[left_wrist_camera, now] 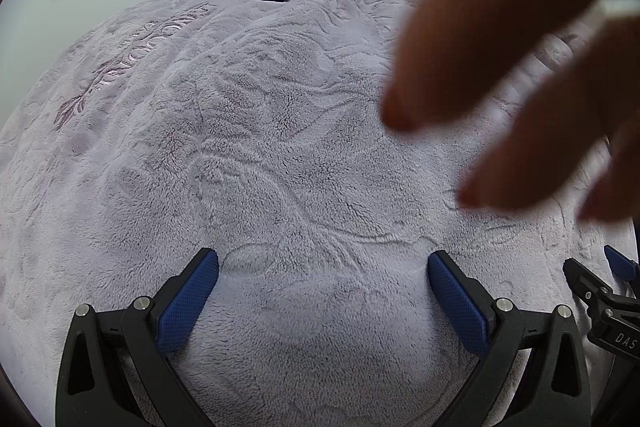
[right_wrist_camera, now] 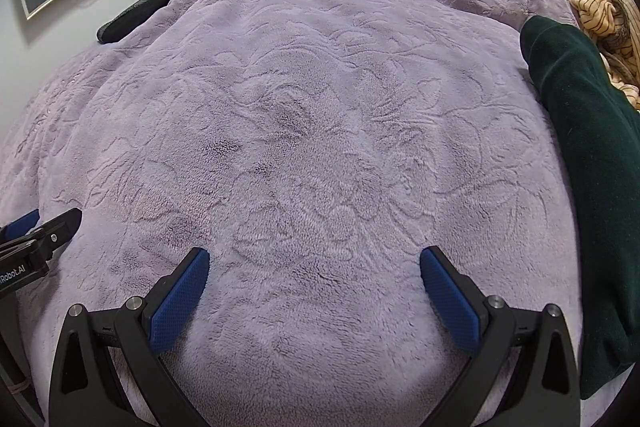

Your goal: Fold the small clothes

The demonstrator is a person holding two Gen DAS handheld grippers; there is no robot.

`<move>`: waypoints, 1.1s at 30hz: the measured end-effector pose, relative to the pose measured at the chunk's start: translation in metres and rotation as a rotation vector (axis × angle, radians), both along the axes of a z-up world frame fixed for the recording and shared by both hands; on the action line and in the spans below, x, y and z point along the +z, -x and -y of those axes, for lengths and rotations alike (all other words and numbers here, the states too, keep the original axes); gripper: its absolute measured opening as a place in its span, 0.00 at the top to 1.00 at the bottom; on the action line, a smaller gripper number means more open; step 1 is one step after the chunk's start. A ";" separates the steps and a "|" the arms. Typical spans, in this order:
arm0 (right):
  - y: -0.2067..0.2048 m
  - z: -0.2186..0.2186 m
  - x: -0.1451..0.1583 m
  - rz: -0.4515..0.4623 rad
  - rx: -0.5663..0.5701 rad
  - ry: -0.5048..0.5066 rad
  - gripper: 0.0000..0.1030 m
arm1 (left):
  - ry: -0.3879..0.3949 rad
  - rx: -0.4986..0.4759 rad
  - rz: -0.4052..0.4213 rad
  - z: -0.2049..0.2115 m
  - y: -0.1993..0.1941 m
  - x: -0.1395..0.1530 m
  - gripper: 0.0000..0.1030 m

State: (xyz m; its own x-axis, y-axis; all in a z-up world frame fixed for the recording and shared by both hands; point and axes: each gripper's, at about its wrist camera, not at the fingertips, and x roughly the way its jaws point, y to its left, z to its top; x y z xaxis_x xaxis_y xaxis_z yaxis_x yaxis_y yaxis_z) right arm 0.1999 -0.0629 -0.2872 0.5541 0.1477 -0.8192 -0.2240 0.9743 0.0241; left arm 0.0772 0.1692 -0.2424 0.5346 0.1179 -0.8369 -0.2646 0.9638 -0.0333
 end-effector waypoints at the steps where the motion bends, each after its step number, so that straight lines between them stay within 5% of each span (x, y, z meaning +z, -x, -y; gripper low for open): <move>1: 0.000 0.000 0.000 0.000 0.000 0.000 0.00 | 0.000 0.000 0.001 0.000 0.000 0.000 0.00; 33: 0.003 0.001 0.000 0.001 -0.001 0.000 0.00 | 0.003 0.000 0.002 -0.003 0.000 -0.001 0.00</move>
State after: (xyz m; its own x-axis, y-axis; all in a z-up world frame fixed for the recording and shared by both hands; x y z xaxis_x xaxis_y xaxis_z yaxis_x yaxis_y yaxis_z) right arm 0.1966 -0.0638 -0.2872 0.5548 0.1475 -0.8188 -0.2232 0.9745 0.0244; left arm 0.0771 0.1721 -0.2429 0.5362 0.1149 -0.8362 -0.2643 0.9637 -0.0370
